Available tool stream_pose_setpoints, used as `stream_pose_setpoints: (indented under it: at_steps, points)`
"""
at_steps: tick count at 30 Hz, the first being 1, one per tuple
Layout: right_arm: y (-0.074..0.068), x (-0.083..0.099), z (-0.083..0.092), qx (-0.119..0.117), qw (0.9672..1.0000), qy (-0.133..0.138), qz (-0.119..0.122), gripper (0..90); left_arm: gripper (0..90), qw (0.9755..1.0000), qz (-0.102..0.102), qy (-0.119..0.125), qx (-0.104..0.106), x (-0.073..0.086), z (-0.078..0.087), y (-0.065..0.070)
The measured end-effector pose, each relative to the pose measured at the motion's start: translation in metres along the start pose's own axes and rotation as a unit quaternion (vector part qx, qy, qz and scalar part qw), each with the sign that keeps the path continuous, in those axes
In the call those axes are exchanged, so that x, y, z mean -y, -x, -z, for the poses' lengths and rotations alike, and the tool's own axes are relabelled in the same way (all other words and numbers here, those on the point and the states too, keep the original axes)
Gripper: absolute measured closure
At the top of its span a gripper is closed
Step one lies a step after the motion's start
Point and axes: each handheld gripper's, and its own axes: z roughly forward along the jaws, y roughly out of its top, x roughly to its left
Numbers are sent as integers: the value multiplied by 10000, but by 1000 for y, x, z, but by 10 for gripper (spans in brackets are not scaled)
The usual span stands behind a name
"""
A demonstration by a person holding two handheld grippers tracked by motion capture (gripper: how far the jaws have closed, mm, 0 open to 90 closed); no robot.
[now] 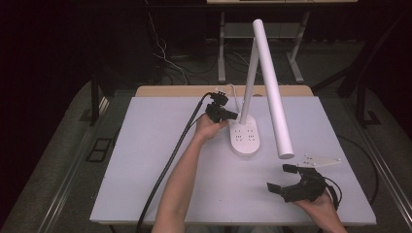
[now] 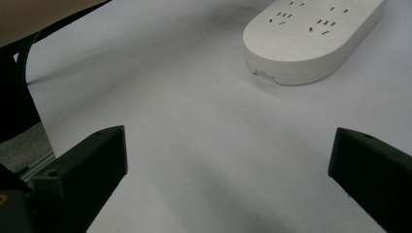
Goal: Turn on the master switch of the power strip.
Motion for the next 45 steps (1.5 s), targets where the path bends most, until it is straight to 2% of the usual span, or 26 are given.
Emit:
stream_pose_setpoints:
  at_steps: [1,5,6,8,9,14,15,18,23,28,38,39,43,45]
  points:
    - [0,0,0,-1,10000,-2,0,1,899,10000,45,45,-23,0,-2,1]
    - [0,0,0,-3,10000,0,3,1,900,9999,12,6,-148,2,-5,4]
    - [0,0,0,-4,10000,0,2,1,900,9998,-102,-90,-153,2,-4,4]
    - [0,0,0,3,10000,-8,2,1,900,9997,-120,-129,-154,2,-5,5]
    - [0,0,0,3,10000,-17,-21,1,900,9995,-201,-200,-171,3,-5,5]
    - [0,0,0,-1,10000,-10,4,1,900,9996,-94,-154,-199,5,-6,4]
    - [0,0,0,1,10000,-8,7,1,900,9997,-21,-132,-200,6,-6,5]
    - [0,0,0,-4,10000,-6,2,1,900,9995,-110,-170,-256,6,-6,6]
    - [0,0,0,-10,10000,1,8,1,900,9994,-91,-143,-300,7,-6,7]
    - [-1,0,0,-17,10000,-1,6,1,900,9998,-40,-16,-170,13,-4,3]
    - [0,0,0,0,10000,31,16,1,900,9990,-250,-130,-360,12,-4,10]
    - [-1,0,0,-1,10000,37,28,1,900,9990,-183,-110,-380,12,-5,11]
    - [-1,0,0,-11,10000,27,10,1,900,9982,-154,-328,-476,7,-6,13]
    - [-1,0,-1,-9,10000,21,23,1,900,9980,-107,-354,-520,6,-7,14]
